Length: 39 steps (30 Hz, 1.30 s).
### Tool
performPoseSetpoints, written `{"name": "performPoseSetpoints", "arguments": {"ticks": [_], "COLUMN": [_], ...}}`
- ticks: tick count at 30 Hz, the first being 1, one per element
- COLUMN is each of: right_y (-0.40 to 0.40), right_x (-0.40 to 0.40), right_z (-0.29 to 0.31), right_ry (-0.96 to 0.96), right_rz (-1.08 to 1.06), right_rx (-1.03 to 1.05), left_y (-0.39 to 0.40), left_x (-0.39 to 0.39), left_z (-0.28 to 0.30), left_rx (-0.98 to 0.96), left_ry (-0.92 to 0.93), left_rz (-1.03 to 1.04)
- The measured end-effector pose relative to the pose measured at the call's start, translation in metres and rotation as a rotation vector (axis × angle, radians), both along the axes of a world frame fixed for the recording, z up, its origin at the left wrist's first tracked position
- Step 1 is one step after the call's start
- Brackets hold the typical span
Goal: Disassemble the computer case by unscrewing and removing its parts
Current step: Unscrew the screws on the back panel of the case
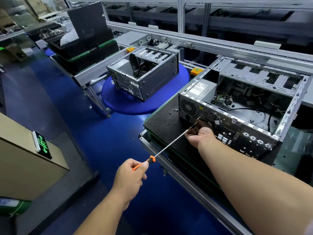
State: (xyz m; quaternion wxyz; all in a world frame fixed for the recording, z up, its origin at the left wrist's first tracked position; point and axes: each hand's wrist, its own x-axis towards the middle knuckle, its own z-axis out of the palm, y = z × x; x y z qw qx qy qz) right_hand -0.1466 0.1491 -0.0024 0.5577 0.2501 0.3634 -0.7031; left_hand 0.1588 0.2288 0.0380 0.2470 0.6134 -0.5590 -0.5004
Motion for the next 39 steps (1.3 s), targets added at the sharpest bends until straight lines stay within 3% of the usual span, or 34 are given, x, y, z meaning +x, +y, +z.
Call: {"name": "performPoseSetpoints", "arguments": {"ticks": [15,39], "right_y": [0.008,0.005], "right_x": [-0.007,-0.009], "right_z": [-0.019,-0.001], "right_ry": [0.044,-0.029], "right_rz": [0.052,0.017], "right_rx": [0.017,-0.075], "left_y": [0.005,0.007], "left_x": [0.019,0.016], "left_z": [-0.014,-0.009], "left_rx": [0.117,0.106], "left_ry": [0.109,0.132], "left_rz": [0.077,0.086]}}
